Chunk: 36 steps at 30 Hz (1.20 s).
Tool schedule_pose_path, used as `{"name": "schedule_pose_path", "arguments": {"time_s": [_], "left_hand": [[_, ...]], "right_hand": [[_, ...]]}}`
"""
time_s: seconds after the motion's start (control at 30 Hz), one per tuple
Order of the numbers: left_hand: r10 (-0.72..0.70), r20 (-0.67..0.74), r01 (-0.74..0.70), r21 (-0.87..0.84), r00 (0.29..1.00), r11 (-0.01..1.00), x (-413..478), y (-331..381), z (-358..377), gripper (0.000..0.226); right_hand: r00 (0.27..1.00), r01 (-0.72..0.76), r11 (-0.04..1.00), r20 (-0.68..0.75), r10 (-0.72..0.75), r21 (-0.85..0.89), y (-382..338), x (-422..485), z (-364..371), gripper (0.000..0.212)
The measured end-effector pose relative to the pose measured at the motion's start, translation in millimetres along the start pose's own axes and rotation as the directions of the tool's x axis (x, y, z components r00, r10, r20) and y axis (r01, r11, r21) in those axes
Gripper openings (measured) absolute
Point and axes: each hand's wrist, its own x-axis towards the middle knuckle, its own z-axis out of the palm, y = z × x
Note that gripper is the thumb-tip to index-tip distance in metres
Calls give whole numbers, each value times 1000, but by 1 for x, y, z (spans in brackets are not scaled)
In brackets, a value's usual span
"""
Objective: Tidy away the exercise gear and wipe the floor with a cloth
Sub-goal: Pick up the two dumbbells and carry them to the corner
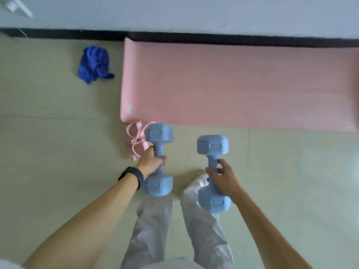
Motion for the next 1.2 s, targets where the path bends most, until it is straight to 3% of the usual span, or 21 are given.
{"name": "schedule_pose_path", "arguments": {"time_s": [0.3,0.6,0.9,1.2], "left_hand": [[329,54,-332,60,943,942,-182,128,-18,14],[562,412,-618,5,717,786,-285,271,38,10],[608,644,-836,90,464,542,-358,350,146,15],[538,762,-865,57,360,498,-417,405,339,21]], "right_hand": [[942,232,964,-277,-190,129,-78,-184,-117,11],[784,387,863,-608,-123,324,-63,-327,-179,9],[554,514,743,-827,95,430,-2,-409,-240,14],[447,576,664,-864,232,477,114,-431,-360,13]]}}
